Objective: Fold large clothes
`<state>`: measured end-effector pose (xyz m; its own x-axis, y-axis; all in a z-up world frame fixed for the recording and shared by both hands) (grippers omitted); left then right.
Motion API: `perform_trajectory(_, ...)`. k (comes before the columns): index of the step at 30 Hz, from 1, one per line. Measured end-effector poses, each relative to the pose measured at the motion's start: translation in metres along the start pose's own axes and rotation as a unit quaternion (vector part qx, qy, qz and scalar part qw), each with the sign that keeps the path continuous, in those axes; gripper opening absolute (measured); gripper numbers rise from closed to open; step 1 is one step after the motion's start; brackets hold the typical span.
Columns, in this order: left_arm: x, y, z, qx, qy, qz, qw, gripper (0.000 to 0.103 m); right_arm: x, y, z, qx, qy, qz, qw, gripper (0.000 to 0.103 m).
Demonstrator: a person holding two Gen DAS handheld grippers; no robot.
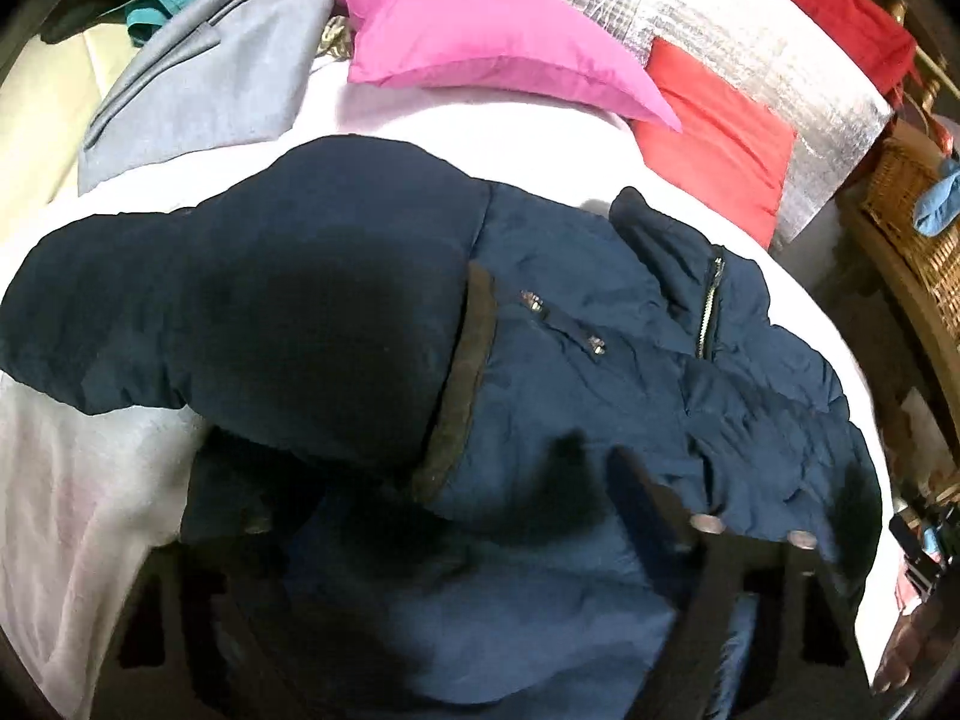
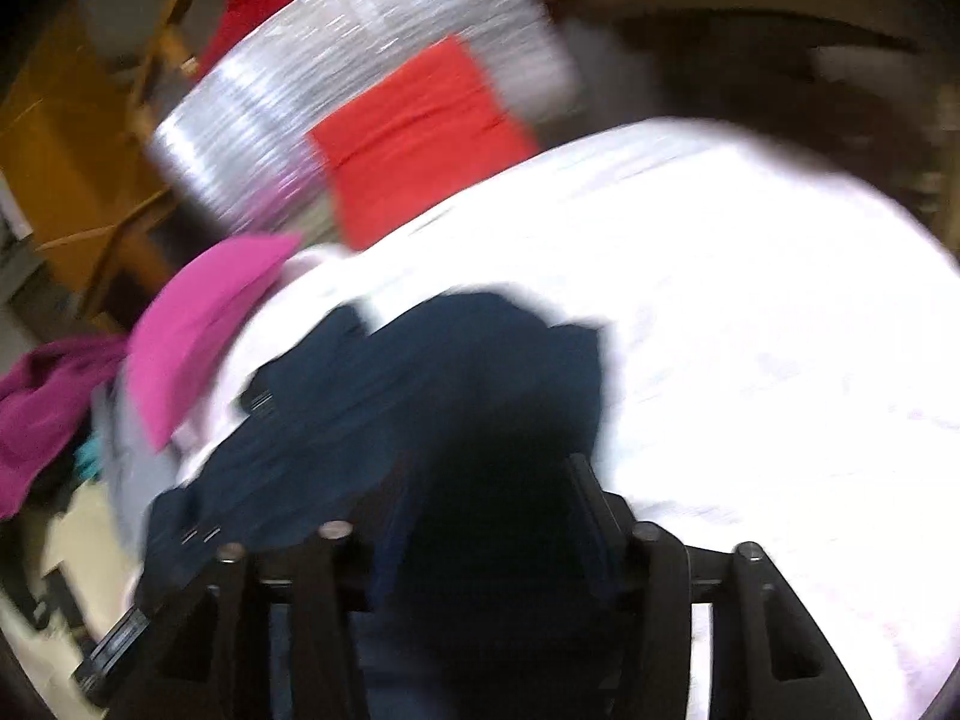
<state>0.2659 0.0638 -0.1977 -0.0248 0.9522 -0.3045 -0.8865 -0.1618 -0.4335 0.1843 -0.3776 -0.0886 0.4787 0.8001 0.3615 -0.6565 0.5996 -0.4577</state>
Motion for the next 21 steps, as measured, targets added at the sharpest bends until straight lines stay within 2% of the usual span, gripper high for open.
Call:
perform_trajectory(1, -0.003, 0.000, -0.002, 0.001, -0.003, -0.008, 1.0000, 0.072, -0.007, -0.003, -0.004, 0.004, -0.004, -0.009, 1.000, 0.079)
perform_trajectory(3, -0.006, 0.001, -0.003, -0.003, -0.008, -0.018, 0.9998, 0.068, -0.014, -0.006, -0.021, 0.034, -0.004, -0.022, 0.999, 0.079)
perform_trajectory(5, -0.007, 0.002, -0.003, -0.008, -0.015, -0.024, 0.9996, 0.060, -0.018, -0.005, -0.042, 0.072, -0.026, -0.029, 0.997, 0.077)
perform_trajectory(6, -0.007, 0.001, -0.005, -0.009, -0.022, -0.025, 0.9994, 0.052, -0.016, -0.005, -0.049, 0.084, -0.035, -0.025, 0.995, 0.061)
perform_trajectory(7, -0.006, 0.000, -0.005, -0.009, -0.026, -0.024, 0.9993, 0.049, -0.011, -0.004, -0.053, 0.089, -0.030, -0.017, 0.995, 0.037)
perform_trajectory(9, -0.001, -0.002, -0.003, -0.014, -0.022, -0.015, 0.9996, 0.035, 0.005, -0.004, -0.050, 0.074, -0.002, 0.011, 0.997, 0.032)
perform_trajectory(10, 0.003, -0.003, -0.002, -0.014, -0.017, -0.009, 0.9997, 0.033, 0.013, -0.005, -0.045, 0.066, 0.003, 0.022, 0.998, 0.029)
perform_trajectory(12, 0.006, -0.005, 0.001, -0.016, -0.007, -0.003, 0.9998, 0.025, 0.023, -0.008, -0.031, 0.042, -0.014, 0.028, 0.999, 0.027)
perform_trajectory(15, 0.008, -0.006, 0.007, -0.026, 0.004, -0.002, 0.9997, 0.023, 0.022, -0.009, -0.022, 0.025, -0.025, 0.026, 0.999, 0.026)
perform_trajectory(17, 0.009, -0.005, 0.005, -0.021, 0.001, -0.001, 0.9998, 0.023, 0.016, -0.003, -0.035, 0.053, 0.009, 0.022, 0.998, 0.026)
perform_trajectory(18, 0.010, -0.005, 0.001, -0.014, 0.003, 0.002, 0.9999, 0.024, 0.011, 0.000, -0.043, 0.073, 0.026, 0.018, 0.997, 0.030)
perform_trajectory(19, 0.011, -0.005, -0.001, -0.007, 0.004, 0.004, 1.0000, 0.026, 0.011, 0.002, -0.044, 0.078, 0.025, 0.014, 0.997, 0.030)
perform_trajectory(20, 0.012, -0.005, -0.003, -0.002, 0.004, 0.008, 1.0000, 0.033, 0.011, 0.001, -0.039, 0.072, 0.024, 0.012, 0.997, 0.033)
perform_trajectory(21, 0.014, -0.005, -0.004, 0.003, 0.008, 0.011, 0.9999, 0.045, 0.013, 0.002, -0.035, 0.071, 0.026, 0.013, 0.997, 0.044)
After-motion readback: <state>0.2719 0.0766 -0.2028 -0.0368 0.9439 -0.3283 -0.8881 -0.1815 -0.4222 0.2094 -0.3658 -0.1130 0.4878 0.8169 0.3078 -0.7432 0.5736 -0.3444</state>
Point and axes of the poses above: each gripper's, at about its wrist camera, not at the fingertips, and z roughly against the way its jaws point, x to its left, y to its underside, the point moved 2 cm from there along -z, roughly the way its jaws point, and after that the axes turned 9 degrees about x, right-handed, at the moved point
